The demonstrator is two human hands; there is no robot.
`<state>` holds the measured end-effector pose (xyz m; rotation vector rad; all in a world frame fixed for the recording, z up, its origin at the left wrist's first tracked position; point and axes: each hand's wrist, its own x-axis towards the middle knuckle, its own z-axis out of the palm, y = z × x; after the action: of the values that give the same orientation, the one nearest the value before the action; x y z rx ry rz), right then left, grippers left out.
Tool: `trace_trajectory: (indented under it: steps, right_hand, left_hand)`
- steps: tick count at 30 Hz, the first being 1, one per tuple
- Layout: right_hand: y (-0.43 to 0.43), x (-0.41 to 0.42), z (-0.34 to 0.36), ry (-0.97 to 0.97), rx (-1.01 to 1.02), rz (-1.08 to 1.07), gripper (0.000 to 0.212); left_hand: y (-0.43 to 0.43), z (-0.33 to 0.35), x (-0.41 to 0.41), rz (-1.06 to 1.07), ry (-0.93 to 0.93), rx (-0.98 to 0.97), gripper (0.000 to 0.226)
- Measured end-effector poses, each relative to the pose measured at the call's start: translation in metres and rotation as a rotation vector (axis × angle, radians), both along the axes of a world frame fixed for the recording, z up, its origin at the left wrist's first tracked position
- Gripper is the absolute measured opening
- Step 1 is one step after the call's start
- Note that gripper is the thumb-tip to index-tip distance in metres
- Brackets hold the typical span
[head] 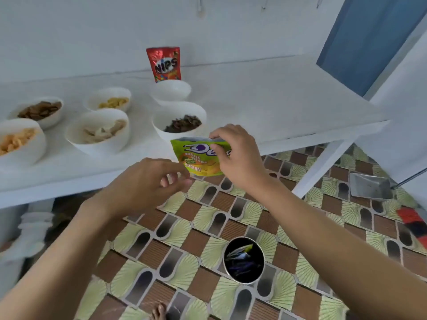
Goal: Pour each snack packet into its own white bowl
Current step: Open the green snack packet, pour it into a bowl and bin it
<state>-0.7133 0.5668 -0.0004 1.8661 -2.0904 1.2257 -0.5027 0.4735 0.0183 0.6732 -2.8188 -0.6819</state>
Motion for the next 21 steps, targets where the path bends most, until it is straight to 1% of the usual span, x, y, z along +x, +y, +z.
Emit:
trace_trajectory:
  steps: [3, 7, 10, 12, 15, 18, 19, 21]
  right_hand:
    - [0.036, -0.039, -0.03, -0.009, 0.058, 0.056, 0.018]
    - [0.08, -0.078, -0.07, -0.057, 0.144, 0.047, 0.017]
    - [0.1, -0.102, -0.104, -0.076, 0.218, 0.045, 0.016]
    - [0.109, -0.114, -0.134, -0.112, 0.27, 0.025, 0.017]
    - [0.117, -0.127, -0.189, -0.145, 0.333, 0.014, 0.019]
    - [0.119, -0.135, -0.252, -0.132, 0.338, 0.016, 0.019]
    - [0.119, -0.137, -0.267, -0.125, 0.343, 0.014, 0.02]
    - [0.12, -0.142, -0.322, -0.121, 0.356, 0.006, 0.022]
  left_hand:
    - [0.043, -0.032, -0.036, 0.043, -0.053, 0.019, 0.03]
    - [0.089, -0.071, -0.076, 0.053, -0.14, 0.054, 0.021]
    - [0.113, -0.105, -0.097, 0.053, -0.192, 0.105, 0.023]
    - [0.122, -0.134, -0.109, 0.058, -0.202, 0.13, 0.03]
    - [0.127, -0.188, -0.126, 0.056, -0.21, 0.163, 0.043]
    - [0.128, -0.254, -0.139, 0.097, -0.212, 0.177, 0.032]
    - [0.129, -0.271, -0.141, 0.113, -0.195, 0.187, 0.032]
    - [0.132, -0.324, -0.148, 0.153, -0.143, 0.204, 0.038]
